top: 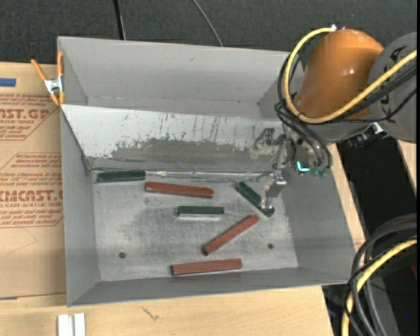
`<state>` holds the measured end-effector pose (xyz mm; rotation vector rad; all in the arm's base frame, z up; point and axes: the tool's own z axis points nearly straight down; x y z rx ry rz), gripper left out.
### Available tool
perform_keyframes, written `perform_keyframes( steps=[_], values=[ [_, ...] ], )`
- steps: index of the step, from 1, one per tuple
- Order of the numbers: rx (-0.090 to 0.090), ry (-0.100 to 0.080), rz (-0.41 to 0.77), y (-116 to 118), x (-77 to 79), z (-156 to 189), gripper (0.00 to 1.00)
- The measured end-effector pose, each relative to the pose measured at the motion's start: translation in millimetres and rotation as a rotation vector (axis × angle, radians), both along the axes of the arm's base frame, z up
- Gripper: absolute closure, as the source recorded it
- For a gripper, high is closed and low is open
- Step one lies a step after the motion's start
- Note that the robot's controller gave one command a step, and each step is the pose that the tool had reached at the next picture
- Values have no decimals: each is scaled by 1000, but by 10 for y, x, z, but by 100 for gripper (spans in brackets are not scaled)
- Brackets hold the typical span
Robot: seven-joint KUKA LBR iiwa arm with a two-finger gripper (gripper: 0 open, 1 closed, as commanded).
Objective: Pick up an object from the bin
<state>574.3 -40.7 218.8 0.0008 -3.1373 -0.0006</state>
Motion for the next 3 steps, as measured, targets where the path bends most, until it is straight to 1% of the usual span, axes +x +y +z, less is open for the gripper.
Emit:
perform_keyframes(
  steps=[1,2,3],
  values=[
    [-1,-7,0,0,15,31,0],
    [-1,-11,62,-38,-90,-607,0],
    [1,0,108,-48,-215,-869,0]
  ],
)
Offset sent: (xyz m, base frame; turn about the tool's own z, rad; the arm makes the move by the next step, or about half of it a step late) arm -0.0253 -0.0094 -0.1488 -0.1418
